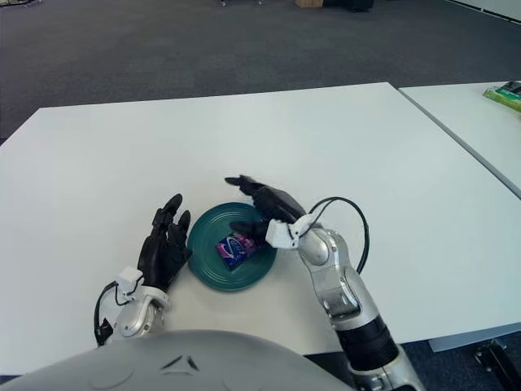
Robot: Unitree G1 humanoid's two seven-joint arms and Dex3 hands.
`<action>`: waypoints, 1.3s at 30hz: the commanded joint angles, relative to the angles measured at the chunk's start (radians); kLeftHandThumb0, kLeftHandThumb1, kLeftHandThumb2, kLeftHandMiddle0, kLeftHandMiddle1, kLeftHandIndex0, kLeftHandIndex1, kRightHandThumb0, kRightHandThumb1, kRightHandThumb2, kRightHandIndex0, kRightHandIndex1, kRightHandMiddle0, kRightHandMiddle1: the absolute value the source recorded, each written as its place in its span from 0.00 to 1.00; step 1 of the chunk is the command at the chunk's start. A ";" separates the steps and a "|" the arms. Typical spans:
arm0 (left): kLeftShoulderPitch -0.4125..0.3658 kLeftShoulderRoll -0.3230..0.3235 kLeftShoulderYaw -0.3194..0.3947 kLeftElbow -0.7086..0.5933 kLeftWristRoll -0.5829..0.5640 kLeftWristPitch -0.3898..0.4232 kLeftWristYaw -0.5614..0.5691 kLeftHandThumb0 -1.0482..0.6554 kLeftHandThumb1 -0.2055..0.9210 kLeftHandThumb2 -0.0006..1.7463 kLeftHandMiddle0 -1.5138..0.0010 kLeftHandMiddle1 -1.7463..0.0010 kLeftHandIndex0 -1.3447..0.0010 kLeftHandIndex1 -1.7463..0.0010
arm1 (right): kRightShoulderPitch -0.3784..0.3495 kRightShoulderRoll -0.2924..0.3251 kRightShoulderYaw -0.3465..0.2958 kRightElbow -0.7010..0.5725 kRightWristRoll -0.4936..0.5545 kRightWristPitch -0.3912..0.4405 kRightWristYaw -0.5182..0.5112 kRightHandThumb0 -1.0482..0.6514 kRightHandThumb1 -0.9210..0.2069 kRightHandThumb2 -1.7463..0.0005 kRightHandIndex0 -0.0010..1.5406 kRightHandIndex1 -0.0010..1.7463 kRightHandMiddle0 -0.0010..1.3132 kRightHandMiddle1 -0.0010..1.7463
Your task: Put the gum into the plate.
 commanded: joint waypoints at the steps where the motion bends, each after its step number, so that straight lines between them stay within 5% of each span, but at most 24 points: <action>1: 0.022 -0.029 -0.008 -0.004 0.010 0.006 0.025 0.06 1.00 0.55 0.84 0.99 1.00 0.68 | 0.037 0.055 -0.136 0.014 0.155 0.114 -0.022 0.15 0.00 0.57 0.34 0.03 0.04 0.42; 6: 0.040 -0.034 -0.015 -0.023 0.000 0.015 0.036 0.05 1.00 0.56 0.83 0.99 1.00 0.65 | 0.067 0.174 -0.296 -0.043 0.358 0.320 -0.073 0.20 0.00 0.58 0.43 0.07 0.05 0.44; 13: 0.063 -0.026 -0.019 -0.057 -0.012 0.039 0.038 0.05 1.00 0.56 0.82 0.99 1.00 0.65 | 0.125 0.268 -0.368 -0.133 0.467 0.455 -0.174 0.16 0.00 0.54 0.38 0.03 0.02 0.41; 28: 0.092 0.002 -0.017 -0.111 -0.029 0.069 0.021 0.04 1.00 0.56 0.85 1.00 1.00 0.67 | 0.271 0.290 -0.299 -0.074 0.470 0.231 -0.243 0.07 0.00 0.51 0.11 0.00 0.00 0.25; 39: 0.106 0.015 -0.010 -0.133 -0.026 0.088 0.011 0.02 1.00 0.57 0.85 1.00 1.00 0.67 | 0.332 0.263 -0.245 -0.015 0.478 0.140 -0.241 0.08 0.00 0.53 0.12 0.01 0.00 0.23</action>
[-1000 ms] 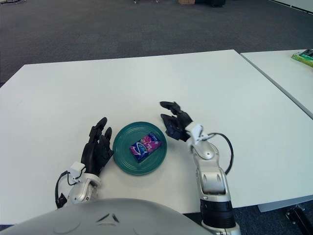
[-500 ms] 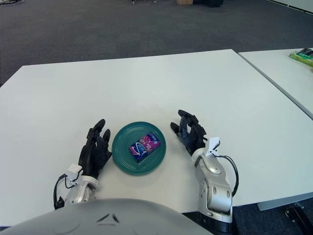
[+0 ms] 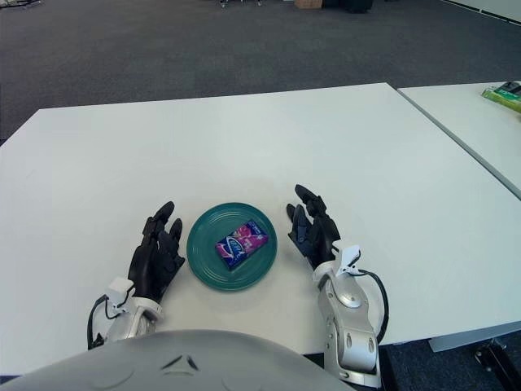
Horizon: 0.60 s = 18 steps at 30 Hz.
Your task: Put the gum into the plate.
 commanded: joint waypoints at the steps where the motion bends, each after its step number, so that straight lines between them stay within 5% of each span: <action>1: 0.006 0.004 0.003 -0.012 -0.006 0.015 -0.008 0.02 1.00 0.57 0.85 1.00 1.00 0.67 | 0.032 -0.013 0.024 0.037 0.002 0.009 0.000 0.08 0.00 0.53 0.12 0.01 0.00 0.23; 18: 0.022 0.024 0.016 -0.019 -0.008 0.012 -0.037 0.03 1.00 0.56 0.88 1.00 1.00 0.70 | 0.086 -0.022 0.128 0.125 -0.043 -0.122 -0.049 0.10 0.00 0.51 0.12 0.00 0.00 0.17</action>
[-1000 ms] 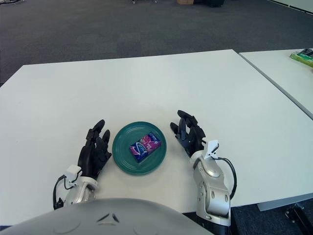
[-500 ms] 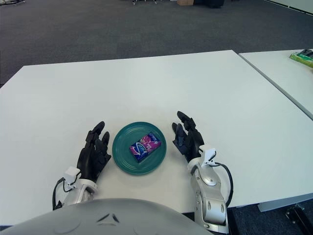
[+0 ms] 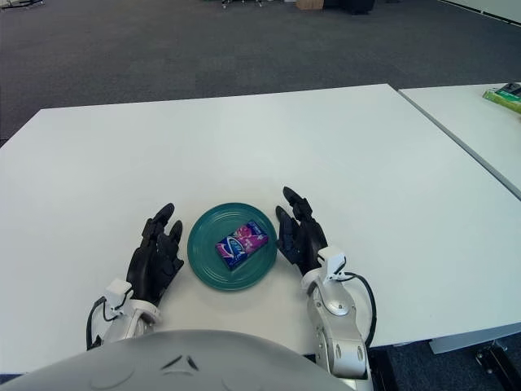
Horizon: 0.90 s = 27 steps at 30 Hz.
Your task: Put the gum into the plate.
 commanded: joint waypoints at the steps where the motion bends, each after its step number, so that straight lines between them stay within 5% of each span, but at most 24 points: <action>1: 0.010 0.013 0.009 -0.004 -0.010 -0.001 -0.015 0.03 1.00 0.56 0.89 1.00 1.00 0.71 | 0.039 0.004 0.014 0.072 -0.024 0.000 -0.030 0.11 0.00 0.51 0.12 0.00 0.00 0.18; 15: 0.030 0.012 0.004 -0.035 -0.016 0.009 -0.021 0.04 1.00 0.55 0.92 1.00 1.00 0.76 | 0.030 0.004 0.045 0.163 -0.075 -0.151 -0.084 0.12 0.00 0.48 0.10 0.00 0.00 0.17; 27: 0.034 0.008 0.000 -0.042 0.004 0.012 -0.009 0.04 1.00 0.55 0.91 1.00 1.00 0.77 | 0.042 0.025 0.046 0.151 -0.062 -0.151 -0.118 0.11 0.00 0.47 0.08 0.00 0.00 0.15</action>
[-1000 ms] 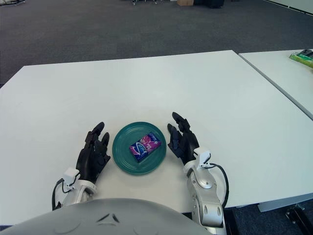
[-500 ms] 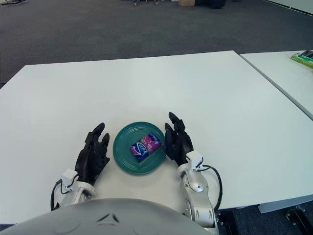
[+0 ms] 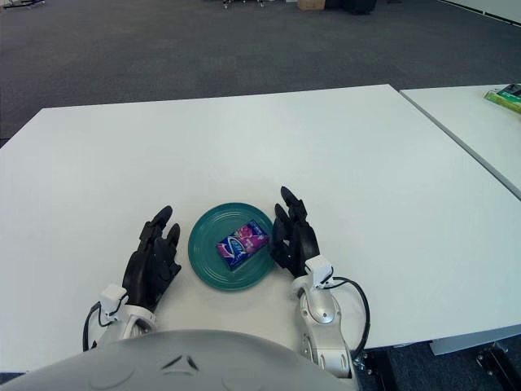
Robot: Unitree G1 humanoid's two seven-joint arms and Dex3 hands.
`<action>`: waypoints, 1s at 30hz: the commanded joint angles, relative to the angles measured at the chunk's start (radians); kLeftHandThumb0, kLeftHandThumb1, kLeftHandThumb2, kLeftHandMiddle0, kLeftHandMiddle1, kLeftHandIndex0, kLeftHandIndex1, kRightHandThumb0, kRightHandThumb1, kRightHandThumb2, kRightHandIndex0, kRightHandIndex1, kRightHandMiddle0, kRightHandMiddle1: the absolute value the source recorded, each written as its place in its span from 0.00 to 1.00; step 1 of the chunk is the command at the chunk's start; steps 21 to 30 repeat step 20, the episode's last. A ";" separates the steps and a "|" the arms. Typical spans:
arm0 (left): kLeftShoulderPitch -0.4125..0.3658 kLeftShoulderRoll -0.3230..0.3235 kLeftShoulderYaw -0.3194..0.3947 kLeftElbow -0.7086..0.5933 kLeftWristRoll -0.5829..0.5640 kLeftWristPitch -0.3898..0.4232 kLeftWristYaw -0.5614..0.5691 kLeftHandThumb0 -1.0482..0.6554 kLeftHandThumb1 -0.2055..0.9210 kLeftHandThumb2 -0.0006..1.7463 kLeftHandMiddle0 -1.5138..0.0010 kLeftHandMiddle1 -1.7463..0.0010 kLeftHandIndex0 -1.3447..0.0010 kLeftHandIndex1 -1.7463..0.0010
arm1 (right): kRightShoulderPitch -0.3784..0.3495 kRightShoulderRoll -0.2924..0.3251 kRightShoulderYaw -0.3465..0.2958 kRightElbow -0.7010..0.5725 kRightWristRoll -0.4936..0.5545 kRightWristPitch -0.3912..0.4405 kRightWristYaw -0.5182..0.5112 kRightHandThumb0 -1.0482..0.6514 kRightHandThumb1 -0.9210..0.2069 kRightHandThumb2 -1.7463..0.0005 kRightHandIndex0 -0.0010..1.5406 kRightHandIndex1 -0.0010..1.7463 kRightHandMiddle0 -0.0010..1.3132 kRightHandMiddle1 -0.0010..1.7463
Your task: Put the gum into the plate.
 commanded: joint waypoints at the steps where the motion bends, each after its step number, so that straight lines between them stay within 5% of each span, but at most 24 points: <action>1: 0.000 -0.001 -0.001 -0.011 0.014 0.010 0.012 0.04 1.00 0.55 0.91 1.00 1.00 0.77 | 0.035 0.000 0.000 0.016 -0.001 0.052 -0.014 0.11 0.00 0.47 0.07 0.00 0.00 0.14; 30: -0.004 -0.006 0.009 -0.002 0.069 -0.008 0.036 0.02 1.00 0.56 0.93 1.00 1.00 0.89 | 0.024 -0.012 -0.013 -0.015 0.023 0.086 -0.004 0.14 0.00 0.45 0.03 0.00 0.00 0.07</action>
